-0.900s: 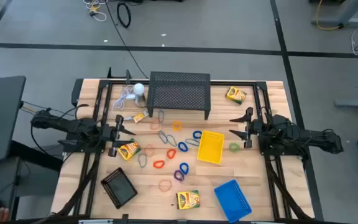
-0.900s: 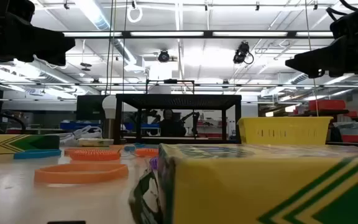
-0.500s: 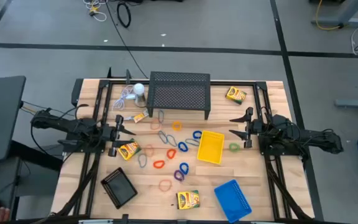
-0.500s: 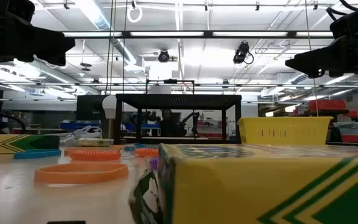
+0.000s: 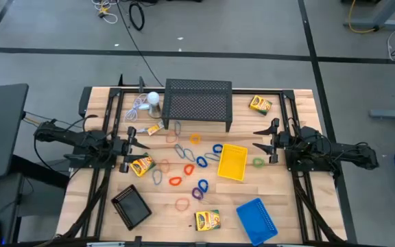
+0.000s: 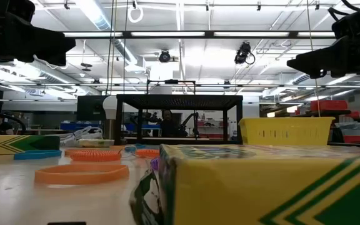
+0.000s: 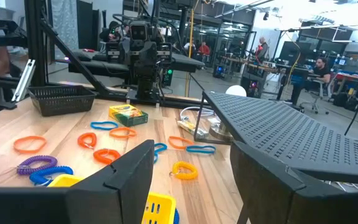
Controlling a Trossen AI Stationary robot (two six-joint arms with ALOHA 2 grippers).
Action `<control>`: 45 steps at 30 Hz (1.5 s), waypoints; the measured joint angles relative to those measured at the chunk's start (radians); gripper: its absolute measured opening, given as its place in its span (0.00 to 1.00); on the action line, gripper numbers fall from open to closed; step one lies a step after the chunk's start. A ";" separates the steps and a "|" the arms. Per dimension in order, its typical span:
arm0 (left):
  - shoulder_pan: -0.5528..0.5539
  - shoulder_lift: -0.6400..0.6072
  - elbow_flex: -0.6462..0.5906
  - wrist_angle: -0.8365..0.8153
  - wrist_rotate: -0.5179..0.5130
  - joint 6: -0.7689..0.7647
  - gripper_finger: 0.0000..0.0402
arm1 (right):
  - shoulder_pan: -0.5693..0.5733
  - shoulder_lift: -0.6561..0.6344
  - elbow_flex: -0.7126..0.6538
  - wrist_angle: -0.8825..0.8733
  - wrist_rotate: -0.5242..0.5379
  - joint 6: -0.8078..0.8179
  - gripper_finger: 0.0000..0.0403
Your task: Pick & Place Office Desk Supplies
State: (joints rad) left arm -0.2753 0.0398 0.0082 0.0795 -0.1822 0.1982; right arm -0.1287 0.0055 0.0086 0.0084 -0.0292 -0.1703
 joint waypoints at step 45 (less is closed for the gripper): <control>0.000 0.000 0.000 0.000 0.000 0.023 0.37 | 0.000 0.000 0.000 0.000 0.000 0.000 0.55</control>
State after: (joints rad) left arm -0.2755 0.0397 0.0082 0.0795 -0.1821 0.2214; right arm -0.1287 0.0055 0.0086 0.0085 -0.0292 -0.1703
